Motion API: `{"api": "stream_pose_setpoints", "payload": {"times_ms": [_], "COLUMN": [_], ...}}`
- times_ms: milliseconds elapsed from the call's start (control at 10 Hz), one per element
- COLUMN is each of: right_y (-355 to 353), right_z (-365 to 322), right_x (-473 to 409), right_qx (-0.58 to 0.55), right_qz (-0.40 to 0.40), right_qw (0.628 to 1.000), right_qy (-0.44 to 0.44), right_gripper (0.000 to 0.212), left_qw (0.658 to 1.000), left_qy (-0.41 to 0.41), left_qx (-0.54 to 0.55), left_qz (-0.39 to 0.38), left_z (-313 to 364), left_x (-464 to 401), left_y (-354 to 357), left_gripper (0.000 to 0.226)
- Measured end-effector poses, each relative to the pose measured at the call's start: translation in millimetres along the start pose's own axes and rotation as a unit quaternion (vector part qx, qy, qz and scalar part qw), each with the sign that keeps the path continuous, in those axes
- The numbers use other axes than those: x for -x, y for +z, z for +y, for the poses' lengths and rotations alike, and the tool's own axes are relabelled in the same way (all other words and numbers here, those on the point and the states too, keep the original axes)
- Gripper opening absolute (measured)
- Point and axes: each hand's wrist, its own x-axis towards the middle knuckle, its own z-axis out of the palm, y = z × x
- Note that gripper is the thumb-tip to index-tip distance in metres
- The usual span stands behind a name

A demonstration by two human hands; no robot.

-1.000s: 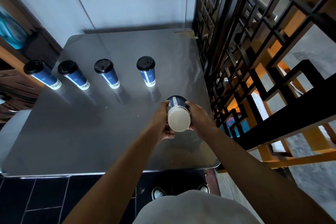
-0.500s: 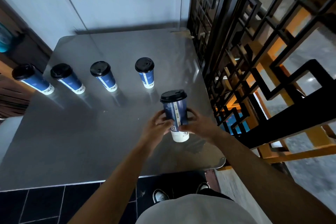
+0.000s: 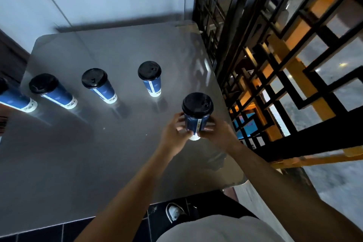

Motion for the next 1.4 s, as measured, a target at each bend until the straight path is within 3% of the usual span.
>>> {"api": "stream_pose_setpoints", "payload": {"times_ms": [100, 300, 500, 700, 1200, 1400], "right_y": [-10, -35, -58, -62, -57, -51], "right_z": [-3, -21, -15, 5, 23, 21], "right_x": [-44, -121, -200, -244, -262, -257], "right_qx": [-0.001, 0.028, 0.036, 0.06, 0.032, -0.008], "right_qz": [0.009, 0.04, 0.087, 0.079, 0.06, 0.053], "right_qw": [1.0, 0.999, 0.995, 0.994, 0.996, 0.998], "right_qy": [0.012, -0.018, -0.029, -0.053, -0.049, -0.037], "right_gripper": [0.05, 0.01, 0.031, 0.048, 0.045, 0.056], "left_qw": [1.0, 1.0, 1.0, 0.999, 0.999, 0.999], "left_qy": [-0.009, -0.001, 0.004, -0.005, -0.005, -0.013], "left_qx": [0.003, -0.022, -0.028, -0.047, -0.048, -0.029], "left_qz": [0.006, 0.014, 0.013, 0.01, 0.0, 0.006], "left_z": [9, 45, 63, 55, 35, 36], "left_x": [-45, -124, -209, -249, -268, -261], "left_y": [3, 17, 36, 42, 46, 47], "left_gripper": [0.058, 0.055, 0.049, 0.053, 0.056, 0.065]}}
